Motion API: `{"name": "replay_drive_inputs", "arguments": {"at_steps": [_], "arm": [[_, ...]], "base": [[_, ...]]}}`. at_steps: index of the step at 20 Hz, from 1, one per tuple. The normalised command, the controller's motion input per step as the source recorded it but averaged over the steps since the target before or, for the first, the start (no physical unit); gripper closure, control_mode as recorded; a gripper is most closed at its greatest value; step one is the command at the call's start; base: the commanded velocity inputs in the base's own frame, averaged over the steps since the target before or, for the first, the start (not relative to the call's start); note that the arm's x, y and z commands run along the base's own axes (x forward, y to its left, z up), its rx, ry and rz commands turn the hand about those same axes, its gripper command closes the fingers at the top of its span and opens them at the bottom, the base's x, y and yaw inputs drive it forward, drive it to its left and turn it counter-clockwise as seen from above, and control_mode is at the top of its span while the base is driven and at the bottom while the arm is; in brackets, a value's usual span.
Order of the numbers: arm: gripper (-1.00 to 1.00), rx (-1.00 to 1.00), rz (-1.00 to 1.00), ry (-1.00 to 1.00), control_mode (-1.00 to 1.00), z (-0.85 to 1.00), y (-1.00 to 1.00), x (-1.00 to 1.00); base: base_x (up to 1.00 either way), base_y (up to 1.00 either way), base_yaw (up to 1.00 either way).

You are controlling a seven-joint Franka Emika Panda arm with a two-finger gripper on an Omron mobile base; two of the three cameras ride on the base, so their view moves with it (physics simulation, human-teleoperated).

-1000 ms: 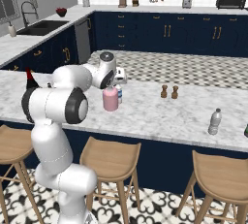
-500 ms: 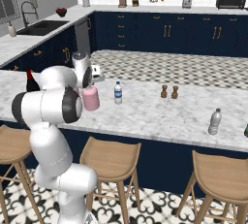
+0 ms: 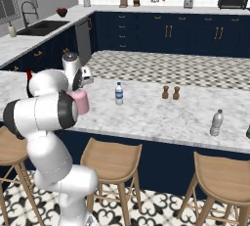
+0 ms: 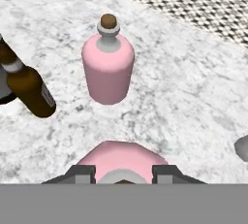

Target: Move the plastic bottles in the middle to the plastics group, and the glass bottles in the middle to the glass group.

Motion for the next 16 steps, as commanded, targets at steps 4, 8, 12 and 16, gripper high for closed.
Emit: {"name": "replay_drive_inputs", "arguments": {"at_steps": [4,8,12,16], "arm": [[1.00,0.00,0.18,0.00,-1.00,0.00,0.34,-0.09],[1.00,0.00,0.15,0.00,-1.00,0.00,0.56,0.00],[1.00,0.00,0.11,0.00,-1.00,0.00,0.62,0.00],[1.00,0.00,0.08,0.00,-1.00,0.00,0.37,0.01]], "base": [[0.00,0.00,0.00],[0.00,0.00,0.00],[0.00,0.00,0.00],[0.00,0.00,0.00]]}}
